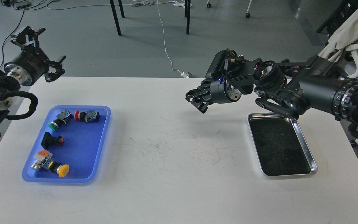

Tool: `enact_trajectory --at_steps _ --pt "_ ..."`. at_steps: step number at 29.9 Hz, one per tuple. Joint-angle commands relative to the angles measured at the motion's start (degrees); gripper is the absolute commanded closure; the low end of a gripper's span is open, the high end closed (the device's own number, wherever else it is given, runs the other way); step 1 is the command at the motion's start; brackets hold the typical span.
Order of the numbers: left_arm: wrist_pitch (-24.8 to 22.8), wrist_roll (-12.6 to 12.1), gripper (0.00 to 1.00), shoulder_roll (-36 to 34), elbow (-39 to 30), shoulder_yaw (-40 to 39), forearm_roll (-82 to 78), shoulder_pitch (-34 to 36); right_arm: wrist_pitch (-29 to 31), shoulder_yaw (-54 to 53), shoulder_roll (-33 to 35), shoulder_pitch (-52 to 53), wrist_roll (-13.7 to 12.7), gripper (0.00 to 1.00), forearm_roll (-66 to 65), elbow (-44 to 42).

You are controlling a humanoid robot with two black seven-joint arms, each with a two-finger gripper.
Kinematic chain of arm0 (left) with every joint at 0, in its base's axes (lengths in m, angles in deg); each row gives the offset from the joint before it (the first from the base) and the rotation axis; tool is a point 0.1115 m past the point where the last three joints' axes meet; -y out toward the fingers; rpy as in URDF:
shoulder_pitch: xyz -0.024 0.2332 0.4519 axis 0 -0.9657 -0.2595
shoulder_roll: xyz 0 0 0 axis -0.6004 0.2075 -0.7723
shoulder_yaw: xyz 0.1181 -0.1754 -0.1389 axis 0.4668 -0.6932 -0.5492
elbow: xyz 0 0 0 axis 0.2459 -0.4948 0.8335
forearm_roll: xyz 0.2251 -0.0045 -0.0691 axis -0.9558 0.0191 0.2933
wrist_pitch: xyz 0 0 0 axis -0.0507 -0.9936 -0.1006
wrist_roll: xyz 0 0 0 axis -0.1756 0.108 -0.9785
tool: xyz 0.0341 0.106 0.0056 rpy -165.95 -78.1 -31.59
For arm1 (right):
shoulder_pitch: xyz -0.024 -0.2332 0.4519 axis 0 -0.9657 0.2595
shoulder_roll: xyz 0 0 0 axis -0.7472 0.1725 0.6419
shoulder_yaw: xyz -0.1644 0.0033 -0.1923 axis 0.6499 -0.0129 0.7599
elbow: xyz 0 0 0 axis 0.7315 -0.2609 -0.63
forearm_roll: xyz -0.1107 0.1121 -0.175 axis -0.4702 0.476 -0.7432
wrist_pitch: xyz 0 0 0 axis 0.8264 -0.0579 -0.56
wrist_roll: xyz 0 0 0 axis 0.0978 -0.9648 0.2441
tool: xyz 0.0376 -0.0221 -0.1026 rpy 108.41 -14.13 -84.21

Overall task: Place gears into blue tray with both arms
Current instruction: 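Lift the black part and carry it toward the table centre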

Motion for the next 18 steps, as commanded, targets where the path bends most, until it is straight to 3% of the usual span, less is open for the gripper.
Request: enact_trajectory --at_steps 1,6,18 --pt "-0.27 -0.08 0.00 -0.99 -0.04 0.01 0.00 0.00 -2.65 -2.27 -3.01 -0.88 0.14 0.99 0.03 0.31" --pt "-0.54 -0.08 0.00 -1.52 -0.04 0.01 0.00 0.00 -7.57 -2.27 -4.96 -2.28 0.93 0.99 -0.05 0.40" --pt "-1.06 -0.08 0.00 -6.09 -2.68 0.01 0.00 -0.18 -12.23 -1.66 -4.96 -7.82 1.11 0.99 -0.49 -2.85"
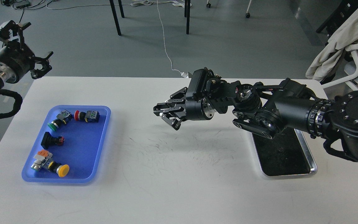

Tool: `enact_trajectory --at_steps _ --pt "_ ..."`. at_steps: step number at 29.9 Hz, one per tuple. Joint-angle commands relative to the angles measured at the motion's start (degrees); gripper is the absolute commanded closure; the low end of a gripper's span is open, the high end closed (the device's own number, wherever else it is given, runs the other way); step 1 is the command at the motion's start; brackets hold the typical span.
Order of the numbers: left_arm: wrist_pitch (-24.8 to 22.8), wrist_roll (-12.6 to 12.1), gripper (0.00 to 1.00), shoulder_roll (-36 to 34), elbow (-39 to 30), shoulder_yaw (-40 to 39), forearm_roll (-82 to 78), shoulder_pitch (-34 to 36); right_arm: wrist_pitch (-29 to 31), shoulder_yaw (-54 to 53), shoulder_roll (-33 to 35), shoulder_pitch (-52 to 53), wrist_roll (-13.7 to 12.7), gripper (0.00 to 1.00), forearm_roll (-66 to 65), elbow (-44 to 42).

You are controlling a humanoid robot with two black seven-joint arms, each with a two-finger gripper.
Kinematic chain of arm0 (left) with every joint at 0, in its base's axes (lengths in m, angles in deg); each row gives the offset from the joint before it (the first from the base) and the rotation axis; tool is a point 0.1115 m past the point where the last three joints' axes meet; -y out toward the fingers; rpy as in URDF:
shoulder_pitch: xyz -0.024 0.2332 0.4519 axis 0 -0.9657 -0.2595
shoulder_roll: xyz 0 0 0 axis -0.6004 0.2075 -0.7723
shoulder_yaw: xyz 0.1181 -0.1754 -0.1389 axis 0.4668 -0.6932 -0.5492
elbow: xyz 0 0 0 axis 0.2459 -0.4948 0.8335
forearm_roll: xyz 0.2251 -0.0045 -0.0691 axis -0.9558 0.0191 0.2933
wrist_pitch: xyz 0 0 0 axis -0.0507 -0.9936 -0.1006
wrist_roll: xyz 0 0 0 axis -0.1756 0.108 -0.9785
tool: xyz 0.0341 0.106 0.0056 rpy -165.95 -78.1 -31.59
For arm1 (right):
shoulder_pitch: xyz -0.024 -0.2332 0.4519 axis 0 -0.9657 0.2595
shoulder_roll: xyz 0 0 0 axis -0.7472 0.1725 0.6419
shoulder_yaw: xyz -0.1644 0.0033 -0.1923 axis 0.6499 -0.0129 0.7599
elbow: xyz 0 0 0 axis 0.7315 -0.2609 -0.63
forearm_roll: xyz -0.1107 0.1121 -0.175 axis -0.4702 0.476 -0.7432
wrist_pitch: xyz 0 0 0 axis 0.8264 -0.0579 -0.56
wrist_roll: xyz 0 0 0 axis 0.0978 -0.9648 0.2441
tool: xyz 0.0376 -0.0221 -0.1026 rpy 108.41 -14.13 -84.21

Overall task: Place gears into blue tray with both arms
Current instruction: 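Lift the black part and carry it toward the table centre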

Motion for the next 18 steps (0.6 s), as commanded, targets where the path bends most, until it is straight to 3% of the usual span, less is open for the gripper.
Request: enact_trajectory --at_steps 1,18 --pt "-0.08 0.00 0.00 -1.76 -1.41 0.00 0.00 -0.08 -0.95 0.11 0.01 -1.66 0.43 0.99 -0.10 -1.55" --pt "0.09 0.00 0.00 -7.66 -6.43 0.00 0.09 -0.52 -3.06 0.46 0.01 -5.88 0.66 0.99 -0.71 -0.59"
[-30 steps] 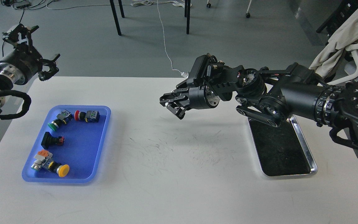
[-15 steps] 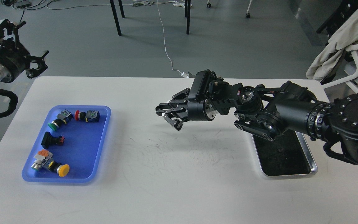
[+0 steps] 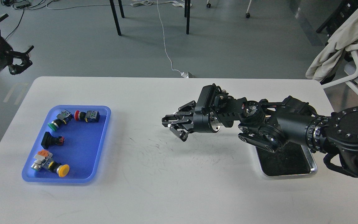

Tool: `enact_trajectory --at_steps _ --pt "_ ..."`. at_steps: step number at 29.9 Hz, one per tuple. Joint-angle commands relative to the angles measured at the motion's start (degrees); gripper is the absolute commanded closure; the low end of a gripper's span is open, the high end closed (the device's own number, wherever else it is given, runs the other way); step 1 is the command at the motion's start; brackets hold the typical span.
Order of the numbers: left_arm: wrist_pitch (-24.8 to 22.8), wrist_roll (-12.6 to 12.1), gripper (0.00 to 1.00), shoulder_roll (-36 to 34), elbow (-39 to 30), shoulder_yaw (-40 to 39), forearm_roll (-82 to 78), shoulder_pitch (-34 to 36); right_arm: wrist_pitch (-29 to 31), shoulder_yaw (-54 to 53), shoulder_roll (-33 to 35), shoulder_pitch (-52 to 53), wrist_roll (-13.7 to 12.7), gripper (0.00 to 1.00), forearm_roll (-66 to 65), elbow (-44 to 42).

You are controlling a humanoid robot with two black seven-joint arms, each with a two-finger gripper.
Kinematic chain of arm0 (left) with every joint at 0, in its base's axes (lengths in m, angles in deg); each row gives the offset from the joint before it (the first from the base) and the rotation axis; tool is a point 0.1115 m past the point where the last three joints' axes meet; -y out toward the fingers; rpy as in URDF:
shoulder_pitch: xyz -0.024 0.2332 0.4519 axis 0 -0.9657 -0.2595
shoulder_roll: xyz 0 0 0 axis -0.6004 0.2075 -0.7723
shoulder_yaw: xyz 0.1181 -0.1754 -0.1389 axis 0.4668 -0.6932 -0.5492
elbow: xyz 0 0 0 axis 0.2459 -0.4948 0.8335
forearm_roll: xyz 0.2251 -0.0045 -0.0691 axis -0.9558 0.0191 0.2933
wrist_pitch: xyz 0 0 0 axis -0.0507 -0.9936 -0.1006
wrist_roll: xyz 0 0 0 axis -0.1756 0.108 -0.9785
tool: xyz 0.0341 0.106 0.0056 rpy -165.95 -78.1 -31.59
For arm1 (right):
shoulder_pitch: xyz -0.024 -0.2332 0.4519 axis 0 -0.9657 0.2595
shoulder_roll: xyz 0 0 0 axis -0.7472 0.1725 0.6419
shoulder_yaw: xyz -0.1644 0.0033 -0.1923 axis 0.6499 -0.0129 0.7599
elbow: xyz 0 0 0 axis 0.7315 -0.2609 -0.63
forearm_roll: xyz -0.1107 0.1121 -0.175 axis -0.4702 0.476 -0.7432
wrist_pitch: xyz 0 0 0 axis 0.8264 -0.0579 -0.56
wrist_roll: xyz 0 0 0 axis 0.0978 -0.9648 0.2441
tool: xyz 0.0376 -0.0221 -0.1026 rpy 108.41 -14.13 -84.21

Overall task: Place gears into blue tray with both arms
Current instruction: 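Lift the black part and carry it toward the table centre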

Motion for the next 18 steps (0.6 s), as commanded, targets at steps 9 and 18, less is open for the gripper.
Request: enact_trajectory --at_steps 9,18 --pt "-0.15 0.00 0.00 -1.71 -0.75 0.00 0.00 -0.09 -0.15 0.01 0.01 -0.72 0.00 0.99 -3.32 3.68" --pt "-0.15 0.00 0.00 -2.32 -1.19 0.00 0.00 -0.10 -0.15 0.45 0.01 -0.98 0.00 0.99 -6.22 4.03"
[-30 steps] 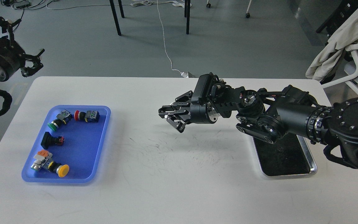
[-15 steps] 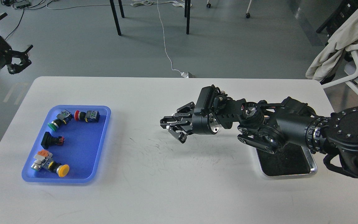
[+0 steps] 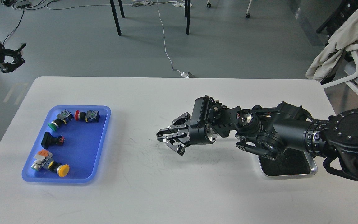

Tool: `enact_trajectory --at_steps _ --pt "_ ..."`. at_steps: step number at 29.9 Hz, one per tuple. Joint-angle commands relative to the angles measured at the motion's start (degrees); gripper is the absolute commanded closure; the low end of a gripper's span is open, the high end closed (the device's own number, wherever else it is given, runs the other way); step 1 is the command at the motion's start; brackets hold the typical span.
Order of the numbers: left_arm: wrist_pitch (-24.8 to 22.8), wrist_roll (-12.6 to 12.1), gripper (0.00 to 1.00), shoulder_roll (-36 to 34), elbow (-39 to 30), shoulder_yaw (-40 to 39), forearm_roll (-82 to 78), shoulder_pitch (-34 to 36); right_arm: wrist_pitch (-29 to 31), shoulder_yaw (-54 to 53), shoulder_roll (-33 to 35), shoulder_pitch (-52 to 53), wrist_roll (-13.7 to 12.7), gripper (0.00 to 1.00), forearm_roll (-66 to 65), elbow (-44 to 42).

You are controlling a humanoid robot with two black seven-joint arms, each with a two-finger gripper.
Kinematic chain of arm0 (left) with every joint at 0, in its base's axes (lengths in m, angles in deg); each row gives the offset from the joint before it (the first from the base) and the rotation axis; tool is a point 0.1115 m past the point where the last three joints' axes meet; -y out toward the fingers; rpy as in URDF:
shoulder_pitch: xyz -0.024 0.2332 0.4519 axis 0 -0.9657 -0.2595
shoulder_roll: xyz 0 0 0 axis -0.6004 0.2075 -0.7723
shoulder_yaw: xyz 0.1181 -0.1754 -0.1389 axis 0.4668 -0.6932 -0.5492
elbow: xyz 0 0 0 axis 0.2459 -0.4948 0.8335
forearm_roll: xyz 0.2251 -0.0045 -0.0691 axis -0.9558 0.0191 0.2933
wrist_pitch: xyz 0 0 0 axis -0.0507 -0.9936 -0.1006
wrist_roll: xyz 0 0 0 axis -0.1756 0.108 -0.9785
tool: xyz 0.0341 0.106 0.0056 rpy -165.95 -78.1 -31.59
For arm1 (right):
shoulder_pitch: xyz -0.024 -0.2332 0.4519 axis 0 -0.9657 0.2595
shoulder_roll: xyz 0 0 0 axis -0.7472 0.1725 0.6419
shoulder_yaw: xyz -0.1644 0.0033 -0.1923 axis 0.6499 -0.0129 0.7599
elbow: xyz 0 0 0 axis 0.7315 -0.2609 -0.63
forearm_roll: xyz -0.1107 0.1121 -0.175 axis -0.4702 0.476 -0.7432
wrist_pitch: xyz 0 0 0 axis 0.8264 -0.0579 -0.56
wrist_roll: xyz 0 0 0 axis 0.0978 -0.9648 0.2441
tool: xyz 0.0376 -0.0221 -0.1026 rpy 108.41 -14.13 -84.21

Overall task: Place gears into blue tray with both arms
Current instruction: 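Lift the black part and carry it toward the table centre, then lower the black part onto the table and open the right gripper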

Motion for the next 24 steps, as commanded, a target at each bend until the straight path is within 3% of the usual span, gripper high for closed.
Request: enact_trajectory --at_steps 1,24 --pt "0.01 0.00 0.00 -0.17 0.00 0.00 0.00 0.00 -0.01 0.56 0.00 -0.20 0.00 0.99 -1.32 0.02" --pt "0.01 0.00 0.00 -2.19 -1.50 0.00 0.00 -0.09 0.25 0.74 0.00 -3.72 0.00 0.97 -2.99 -1.04"
